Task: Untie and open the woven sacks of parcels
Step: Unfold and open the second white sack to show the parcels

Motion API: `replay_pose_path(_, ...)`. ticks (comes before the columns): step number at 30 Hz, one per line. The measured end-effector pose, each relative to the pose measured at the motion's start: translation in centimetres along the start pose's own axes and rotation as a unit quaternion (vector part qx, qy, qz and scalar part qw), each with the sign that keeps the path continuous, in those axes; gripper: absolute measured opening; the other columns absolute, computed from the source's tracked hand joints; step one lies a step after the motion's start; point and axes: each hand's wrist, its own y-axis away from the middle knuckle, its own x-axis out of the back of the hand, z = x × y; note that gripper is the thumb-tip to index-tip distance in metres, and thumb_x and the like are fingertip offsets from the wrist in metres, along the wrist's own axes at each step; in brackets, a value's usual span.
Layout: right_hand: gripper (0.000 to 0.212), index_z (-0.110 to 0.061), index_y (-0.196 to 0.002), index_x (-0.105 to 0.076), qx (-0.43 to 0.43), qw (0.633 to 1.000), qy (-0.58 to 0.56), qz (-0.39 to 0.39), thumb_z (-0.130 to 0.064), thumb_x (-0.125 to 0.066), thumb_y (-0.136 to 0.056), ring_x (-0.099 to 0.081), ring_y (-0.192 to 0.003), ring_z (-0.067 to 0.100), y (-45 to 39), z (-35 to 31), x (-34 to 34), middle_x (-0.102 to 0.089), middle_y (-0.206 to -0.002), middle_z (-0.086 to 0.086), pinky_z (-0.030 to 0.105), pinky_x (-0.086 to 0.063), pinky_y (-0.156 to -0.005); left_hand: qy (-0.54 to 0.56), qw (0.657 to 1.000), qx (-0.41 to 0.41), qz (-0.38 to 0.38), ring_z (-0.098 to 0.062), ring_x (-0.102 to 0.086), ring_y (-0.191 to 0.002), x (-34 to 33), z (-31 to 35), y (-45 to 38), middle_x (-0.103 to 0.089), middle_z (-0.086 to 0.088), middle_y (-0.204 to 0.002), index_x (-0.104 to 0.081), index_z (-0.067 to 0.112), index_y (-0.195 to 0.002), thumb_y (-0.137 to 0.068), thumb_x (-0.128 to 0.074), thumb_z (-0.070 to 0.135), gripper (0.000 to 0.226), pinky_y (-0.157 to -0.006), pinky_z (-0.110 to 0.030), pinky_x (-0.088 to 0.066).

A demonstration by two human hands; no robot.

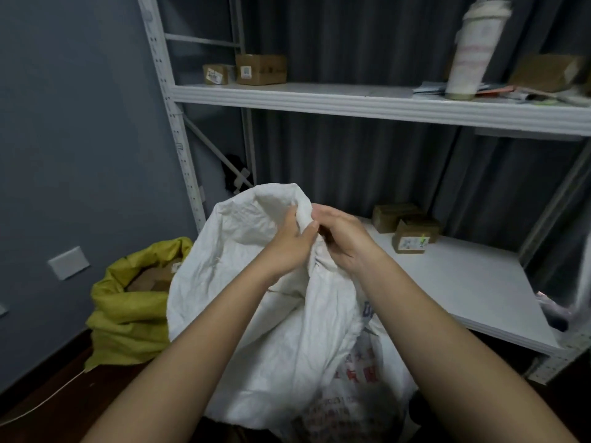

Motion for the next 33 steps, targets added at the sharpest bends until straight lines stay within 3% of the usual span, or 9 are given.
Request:
replay_pose_path(3,0.030,-0.012,-0.117,-0.064,0.021,0.992,0.078,-0.096,0.000,-0.051,-0.092,-0.068,-0.101,0.024,0.1,-1.2,0.1,-0.071,-0.106,0.013,0.036,-0.054,-0.091,0.121,0.992,-0.015,0.008,-0.014,-0.062,-0.107,1.3,-0.2,-1.2,-0.059,0.000,-0.126,-0.029,0.030,-0.145,-0.100,-0.043,0.028,0.047,-0.081,-0.031,-0.055)
replay_pose_path(6,0.027,-0.022,-0.109,-0.063,0.132,0.965,0.221,-0.048,-0.003,-0.056,-0.092,-0.067,-0.093,0.001,1.0,-1.3,0.8,-0.070,-0.101,-0.007,0.017,-0.054,-0.081,0.147,0.987,-0.032,0.058,-0.010,-0.068,-0.086,1.2,0.3,-2.5,-0.068,0.003,-0.106,-0.042,0.026,-0.140,-0.096,-0.052,0.010,0.048,-0.062,-0.023,-0.052)
replay_pose_path(10,0.019,-0.018,-0.105,-0.072,0.239,0.878,0.403,0.093,-0.023,-0.064,-0.089,-0.063,-0.086,-0.001,1.3,0.7,2.0,-0.070,-0.096,-0.011,0.020,-0.050,-0.081,0.099,0.986,-0.036,0.132,-0.017,-0.061,-0.109,0.3,1.3,-4.9,-0.060,0.002,-0.120,-0.048,0.026,-0.136,-0.088,-0.062,0.008,0.053,-0.083,-0.029,-0.053)
replay_pose_path(16,0.019,-0.016,-0.109,-0.069,0.211,0.925,0.284,0.141,-0.015,-0.062,-0.091,-0.063,-0.086,0.000,0.5,0.2,2.2,-0.067,-0.095,-0.011,0.012,-0.050,-0.076,0.144,0.974,-0.027,0.175,-0.014,-0.063,-0.082,-0.7,4.1,-6.5,-0.065,-0.008,-0.102,-0.050,0.018,-0.112,-0.085,-0.069,0.026,0.034,-0.065,-0.019,-0.049)
replay_pose_path(20,0.019,-0.015,-0.106,-0.064,0.140,0.975,0.105,0.138,-0.019,-0.066,-0.088,-0.066,-0.085,0.007,-0.4,-1.2,2.1,-0.068,-0.098,-0.001,0.022,-0.056,-0.073,0.357,0.933,0.037,-0.025,-0.018,-0.065,-0.073,0.2,5.1,-6.4,-0.067,-0.008,-0.083,-0.063,0.011,-0.094,-0.099,-0.046,0.033,0.029,-0.066,-0.030,-0.055)
replay_pose_path(22,0.017,-0.014,-0.100,-0.066,0.148,0.966,0.116,0.176,-0.021,-0.070,-0.085,-0.065,-0.088,0.011,-1.4,-1.4,2.1,-0.068,-0.095,-0.002,0.024,-0.056,-0.077,0.399,0.912,0.032,-0.090,-0.021,-0.065,-0.081,0.3,5.2,-6.3,-0.066,-0.011,-0.094,-0.063,0.011,-0.105,-0.100,-0.042,0.019,0.023,-0.071,-0.030,-0.054)
replay_pose_path(27,0.006,-0.027,-0.077,-0.070,0.246,0.911,0.235,0.233,-0.029,-0.072,-0.083,-0.063,-0.087,0.011,-2.1,-0.5,1.6,-0.068,-0.094,-0.002,0.031,-0.053,-0.084,0.276,0.960,-0.046,-0.023,-0.010,-0.054,-0.118,-1.0,5.0,-5.7,-0.043,0.005,-0.145,-0.026,0.028,-0.148,-0.096,-0.036,-0.005,0.062,-0.086,-0.021,-0.050)
replay_pose_path(30,0.028,-0.017,-0.075,-0.071,0.206,0.936,0.237,0.160,-0.034,-0.058,-0.092,-0.062,-0.079,0.011,-1.5,-0.5,1.7,-0.069,-0.080,-0.003,0.028,-0.050,-0.075,0.246,0.967,-0.068,-0.008,-0.001,-0.041,-0.125,-1.5,4.8,-5.6,-0.035,0.005,-0.150,-0.025,0.032,-0.148,-0.097,-0.035,-0.005,0.064,-0.081,-0.012,-0.047)
replay_pose_path(33,0.016,-0.022,-0.096,-0.073,0.113,0.979,0.157,0.061,-0.028,-0.059,-0.093,-0.067,-0.094,0.010,-0.7,-0.6,2.1,-0.073,-0.096,-0.005,0.030,-0.052,-0.090,0.368,0.928,-0.041,-0.030,-0.013,-0.038,-0.134,-1.2,5.4,-5.6,-0.036,0.001,-0.149,-0.023,0.031,-0.148,-0.098,-0.030,0.003,0.058,-0.102,-0.023,-0.039)
